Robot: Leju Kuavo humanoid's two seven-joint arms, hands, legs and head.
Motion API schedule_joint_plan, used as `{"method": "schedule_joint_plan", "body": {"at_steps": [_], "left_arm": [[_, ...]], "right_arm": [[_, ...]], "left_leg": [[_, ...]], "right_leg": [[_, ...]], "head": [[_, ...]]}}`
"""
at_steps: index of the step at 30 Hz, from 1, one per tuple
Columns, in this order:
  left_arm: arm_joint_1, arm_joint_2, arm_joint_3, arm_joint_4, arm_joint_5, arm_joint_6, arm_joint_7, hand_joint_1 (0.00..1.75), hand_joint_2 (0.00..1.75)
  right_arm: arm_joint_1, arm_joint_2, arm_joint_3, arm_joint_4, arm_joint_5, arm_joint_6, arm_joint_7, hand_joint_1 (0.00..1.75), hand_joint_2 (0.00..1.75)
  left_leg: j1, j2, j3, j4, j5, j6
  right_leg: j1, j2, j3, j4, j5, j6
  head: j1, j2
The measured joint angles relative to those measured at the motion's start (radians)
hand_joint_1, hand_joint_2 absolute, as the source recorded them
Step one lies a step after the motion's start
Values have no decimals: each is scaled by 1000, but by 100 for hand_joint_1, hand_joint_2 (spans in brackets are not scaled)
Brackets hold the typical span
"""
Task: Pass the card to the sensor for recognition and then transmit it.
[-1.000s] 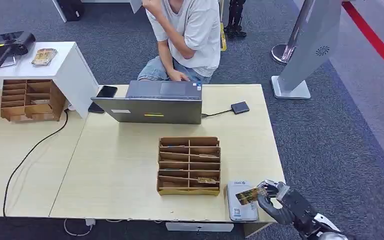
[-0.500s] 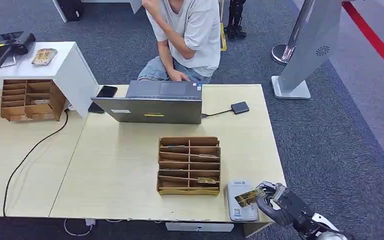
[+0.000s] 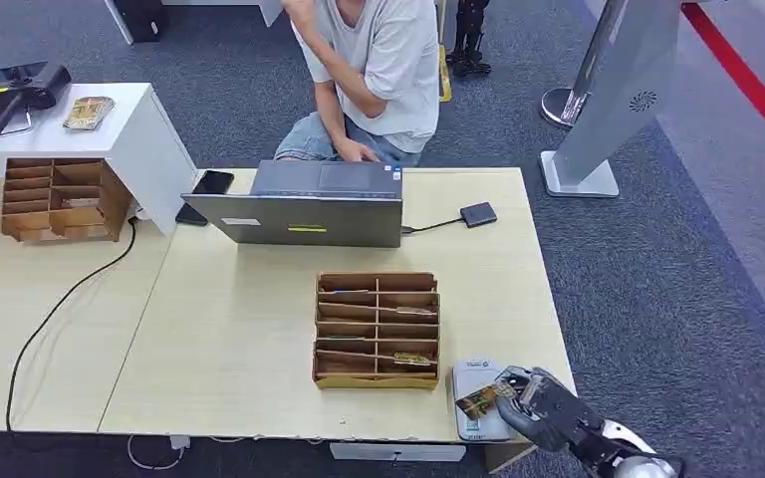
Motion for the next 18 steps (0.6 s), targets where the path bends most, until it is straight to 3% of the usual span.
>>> {"method": "schedule_joint_plan", "body": {"at_steps": [18], "left_arm": [[0,0,0,0,7,4,4,0,0]], "right_arm": [[-72,2,71,72,52,-67,54,175,175]], "left_leg": [[0,0,0,0,0,0]], "right_leg": [[0,0,0,0,0,0]], "head": [[0,0]]}}
